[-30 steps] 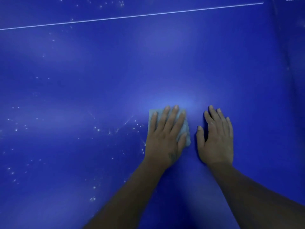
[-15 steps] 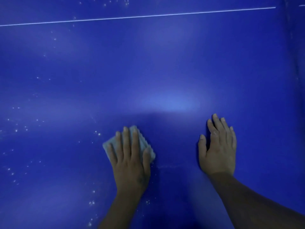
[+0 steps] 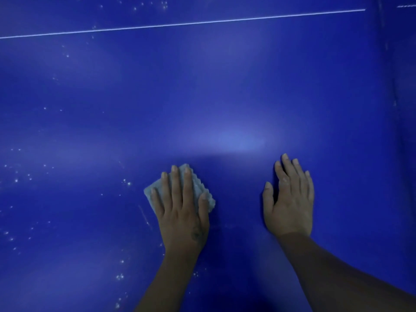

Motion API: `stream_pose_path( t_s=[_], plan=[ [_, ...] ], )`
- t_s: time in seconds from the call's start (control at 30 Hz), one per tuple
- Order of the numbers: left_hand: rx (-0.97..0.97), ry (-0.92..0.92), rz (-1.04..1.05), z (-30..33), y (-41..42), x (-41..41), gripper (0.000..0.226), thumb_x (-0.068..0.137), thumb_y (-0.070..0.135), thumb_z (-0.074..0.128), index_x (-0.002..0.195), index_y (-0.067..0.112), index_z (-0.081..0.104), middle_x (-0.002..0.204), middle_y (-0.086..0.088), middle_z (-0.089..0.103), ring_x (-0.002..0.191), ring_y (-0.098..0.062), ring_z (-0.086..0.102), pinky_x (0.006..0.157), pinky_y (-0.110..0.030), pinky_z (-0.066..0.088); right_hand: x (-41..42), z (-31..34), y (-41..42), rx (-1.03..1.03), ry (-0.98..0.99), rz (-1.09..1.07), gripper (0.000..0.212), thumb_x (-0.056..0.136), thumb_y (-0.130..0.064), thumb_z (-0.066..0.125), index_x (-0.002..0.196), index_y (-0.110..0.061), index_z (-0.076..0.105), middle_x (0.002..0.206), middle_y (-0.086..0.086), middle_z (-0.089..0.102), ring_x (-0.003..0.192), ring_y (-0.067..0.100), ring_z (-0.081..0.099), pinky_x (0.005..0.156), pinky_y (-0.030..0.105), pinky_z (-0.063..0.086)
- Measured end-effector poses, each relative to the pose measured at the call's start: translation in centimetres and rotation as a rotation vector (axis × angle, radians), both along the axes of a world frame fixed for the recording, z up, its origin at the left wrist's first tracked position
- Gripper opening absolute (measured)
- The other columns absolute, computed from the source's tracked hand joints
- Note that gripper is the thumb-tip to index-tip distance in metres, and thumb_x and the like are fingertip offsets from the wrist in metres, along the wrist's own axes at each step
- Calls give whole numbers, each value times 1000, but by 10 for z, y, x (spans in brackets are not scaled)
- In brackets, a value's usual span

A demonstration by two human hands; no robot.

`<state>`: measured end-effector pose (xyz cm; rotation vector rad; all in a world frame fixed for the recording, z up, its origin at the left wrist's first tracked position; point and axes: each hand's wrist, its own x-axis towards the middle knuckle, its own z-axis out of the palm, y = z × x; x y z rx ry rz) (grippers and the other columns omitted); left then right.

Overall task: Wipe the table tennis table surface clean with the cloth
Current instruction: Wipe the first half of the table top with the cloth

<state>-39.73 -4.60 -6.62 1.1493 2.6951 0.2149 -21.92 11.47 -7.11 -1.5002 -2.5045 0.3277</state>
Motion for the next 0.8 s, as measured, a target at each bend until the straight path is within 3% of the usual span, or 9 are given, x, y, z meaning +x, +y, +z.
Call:
stream_pose_path(
  t_s=[0.2,0.37,0.63,0.8],
  plan=[
    [-1,39,29,-3,25,-3,69,112,47,34,170,16,13,178,-8,9,165,-30,1,129,-64,8,0,-1,0,30,11,5,54,108,-31,49,155,-4,51,172,5,35,162,25,25,131,54,21],
    [-20,29,-194,-1,67,15,70,113,50,27,171,18,7,178,-8,4,165,-30,-2,129,-63,8,1,-2,0,53,12,11,54,108,-31,49,155,-6,50,171,6,36,162,26,27,131,53,21],
    [10,-49,-443,4,-17,83,68,112,45,40,170,19,16,178,-5,8,165,-29,4,129,-63,16,2,-2,-1,41,14,25,53,110,-33,45,158,-9,47,173,4,34,162,25,25,133,47,14],
    [33,13,-508,1,-7,60,69,111,45,42,170,19,19,178,-5,13,165,-28,7,128,-62,18,8,1,-6,89,58,49,48,112,-26,45,155,-5,50,170,8,38,159,28,34,130,53,23]
  ],
)
